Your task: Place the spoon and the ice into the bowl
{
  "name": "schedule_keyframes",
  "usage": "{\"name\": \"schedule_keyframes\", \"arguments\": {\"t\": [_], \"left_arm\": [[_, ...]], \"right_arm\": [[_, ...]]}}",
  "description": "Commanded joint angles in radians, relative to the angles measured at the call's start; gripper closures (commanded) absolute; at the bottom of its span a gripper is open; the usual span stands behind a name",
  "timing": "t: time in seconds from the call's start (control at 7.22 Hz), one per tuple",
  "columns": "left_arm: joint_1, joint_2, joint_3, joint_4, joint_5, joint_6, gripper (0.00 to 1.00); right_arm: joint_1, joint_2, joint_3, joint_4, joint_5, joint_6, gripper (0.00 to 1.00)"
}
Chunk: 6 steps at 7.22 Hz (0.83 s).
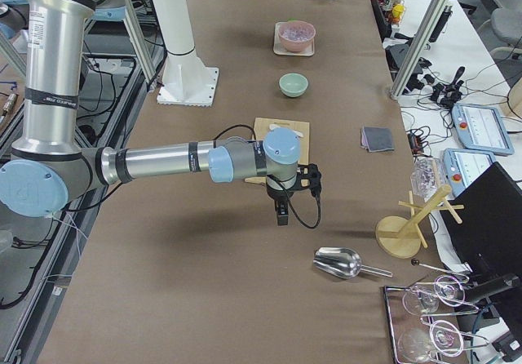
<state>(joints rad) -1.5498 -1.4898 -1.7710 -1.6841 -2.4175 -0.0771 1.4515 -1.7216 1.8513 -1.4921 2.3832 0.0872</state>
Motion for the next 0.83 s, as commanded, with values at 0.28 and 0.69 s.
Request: {"name": "schedule_keyframes", "arguments": {"t": [0.28, 0.69], "left_arm": [[0.007, -0.010, 0.010, -0.012, -0.008, -0.018, 0.02], [0.022, -0.010, 0.008, -0.150, -0.008, -0.177, 0.02]], "right_arm": [[-0.003, -0.003, -0.001, 0.018, 0.010, 0.009, 0.00], [-0.026, 0.011, 0.006, 0.026, 0.005, 0.031, 0.00]]}}
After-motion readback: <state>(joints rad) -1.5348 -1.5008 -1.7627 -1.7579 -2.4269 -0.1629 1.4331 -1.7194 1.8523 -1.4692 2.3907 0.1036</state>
